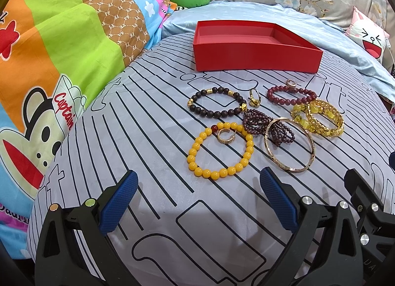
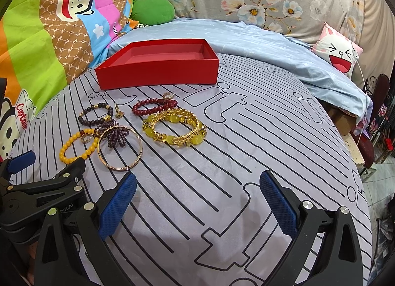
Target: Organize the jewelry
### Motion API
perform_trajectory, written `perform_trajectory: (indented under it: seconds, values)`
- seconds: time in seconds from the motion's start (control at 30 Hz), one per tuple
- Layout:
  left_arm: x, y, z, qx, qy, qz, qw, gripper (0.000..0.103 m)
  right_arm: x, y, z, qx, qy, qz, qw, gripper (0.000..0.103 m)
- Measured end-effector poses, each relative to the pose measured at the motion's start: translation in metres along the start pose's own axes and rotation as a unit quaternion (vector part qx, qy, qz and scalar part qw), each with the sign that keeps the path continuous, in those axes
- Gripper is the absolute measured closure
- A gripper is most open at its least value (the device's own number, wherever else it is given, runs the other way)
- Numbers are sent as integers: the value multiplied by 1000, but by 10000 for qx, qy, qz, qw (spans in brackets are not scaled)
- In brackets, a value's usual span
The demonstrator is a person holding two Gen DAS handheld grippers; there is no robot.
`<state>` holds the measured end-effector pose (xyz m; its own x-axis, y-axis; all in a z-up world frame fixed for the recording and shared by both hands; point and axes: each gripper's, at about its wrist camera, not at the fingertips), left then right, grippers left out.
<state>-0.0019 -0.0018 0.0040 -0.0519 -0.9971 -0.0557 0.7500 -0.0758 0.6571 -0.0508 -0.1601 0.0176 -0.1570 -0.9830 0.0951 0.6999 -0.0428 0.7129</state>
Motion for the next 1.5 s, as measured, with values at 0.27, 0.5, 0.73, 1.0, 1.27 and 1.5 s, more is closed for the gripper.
perform_trajectory:
  seconds: [0.27, 0.5, 0.73, 1.0, 1.27, 1.5]
  values:
    - [0, 0, 0, 1, -1, -2, 10000, 9, 0, 0, 0, 0, 3, -3, 10000, 7]
    - [0, 0, 0, 3, 1, -2, 10000, 9, 0, 0, 0, 1, 1, -3, 10000, 7]
    - [1, 0, 0, 0, 2, -3, 10000, 9, 0, 0, 0, -6, 6, -6, 10000, 7]
    - [1, -2, -1, -6, -35, 11, 10000, 8, 0, 0, 0, -7, 8, -9, 10000, 7]
    - [-2, -2, -4, -76, -101, 103, 9999, 8, -1, -2, -4, -65, 60, -26, 10000, 7]
    - [-10, 2, -7, -134, -114, 147, 9997, 8, 6, 6, -11, -98, 82, -93, 9999, 7]
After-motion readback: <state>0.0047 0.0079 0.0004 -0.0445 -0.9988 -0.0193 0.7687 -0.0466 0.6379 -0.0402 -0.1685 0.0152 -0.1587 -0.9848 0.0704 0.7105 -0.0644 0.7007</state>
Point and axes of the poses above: each gripper's, at about its wrist camera, not at the fingertips, and z roughly against the way its jaws point, x to its right, y to its top, and after that the axes turned 2 degrees about z, right-handed
